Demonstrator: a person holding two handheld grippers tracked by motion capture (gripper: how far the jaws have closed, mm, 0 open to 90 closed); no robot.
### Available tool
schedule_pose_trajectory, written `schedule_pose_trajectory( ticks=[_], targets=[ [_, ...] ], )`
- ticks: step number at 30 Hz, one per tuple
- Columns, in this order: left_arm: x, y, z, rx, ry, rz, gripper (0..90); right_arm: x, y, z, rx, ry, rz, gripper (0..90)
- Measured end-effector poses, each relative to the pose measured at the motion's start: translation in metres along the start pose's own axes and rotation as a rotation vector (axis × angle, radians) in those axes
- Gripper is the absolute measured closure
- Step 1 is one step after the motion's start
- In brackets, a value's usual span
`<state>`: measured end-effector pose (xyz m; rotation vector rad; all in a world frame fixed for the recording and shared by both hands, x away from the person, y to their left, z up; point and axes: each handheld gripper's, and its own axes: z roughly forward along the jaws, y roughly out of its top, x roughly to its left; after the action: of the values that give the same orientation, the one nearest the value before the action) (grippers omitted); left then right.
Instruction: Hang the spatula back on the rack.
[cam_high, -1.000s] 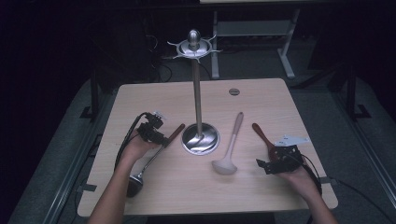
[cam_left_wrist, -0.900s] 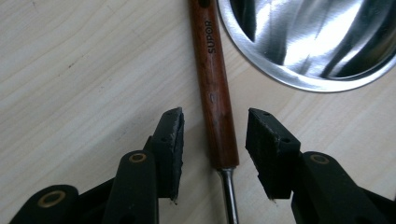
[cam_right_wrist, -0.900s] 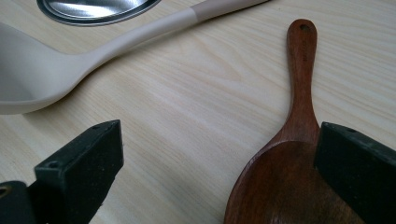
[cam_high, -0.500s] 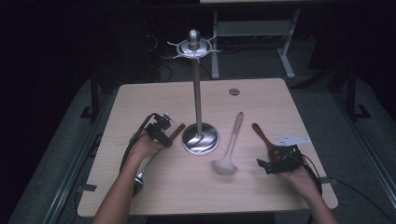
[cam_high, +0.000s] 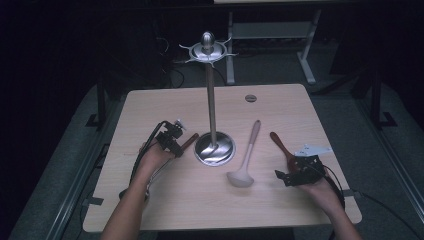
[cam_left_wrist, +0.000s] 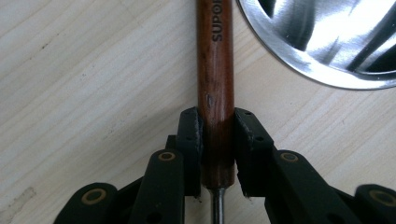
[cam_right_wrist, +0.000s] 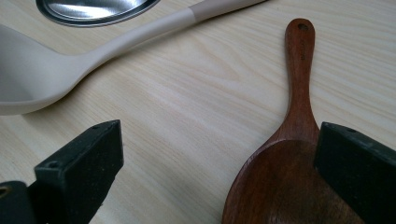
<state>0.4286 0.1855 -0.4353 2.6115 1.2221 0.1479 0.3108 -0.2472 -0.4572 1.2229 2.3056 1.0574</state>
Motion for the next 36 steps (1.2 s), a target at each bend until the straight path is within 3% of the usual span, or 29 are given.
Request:
schedule_pose_trajectory(
  ticks=[5, 9, 16, 25, 36],
  targets=[
    [0.000, 0.000, 0.001, -0.007, -0.010, -0.021, 73.9, 0.000, 0.000, 0.000, 0.000, 0.001, 0.002, 1.0],
    [0.002, -0.001, -0.002, 0.001, -0.009, -0.004, 74.0, 0.000, 0.000, 0.000, 0.001, 0.002, 0.004, 1.0],
    [0.003, -0.005, -0.018, -0.089, -0.018, -0.021, 74.1, -0.001, 0.000, 0.000, 0.001, 0.004, 0.011, 1.0],
    [0.006, -0.018, -0.058, -0.303, -0.057, -0.017, 74.1, -0.001, 0.000, 0.000, 0.001, 0.004, 0.013, 1.0],
    [0.011, -0.047, -0.104, -0.570, -0.075, -0.009, 74.0, 0.000, 0.000, 0.000, -0.002, 0.004, 0.011, 1.0]
  ],
)
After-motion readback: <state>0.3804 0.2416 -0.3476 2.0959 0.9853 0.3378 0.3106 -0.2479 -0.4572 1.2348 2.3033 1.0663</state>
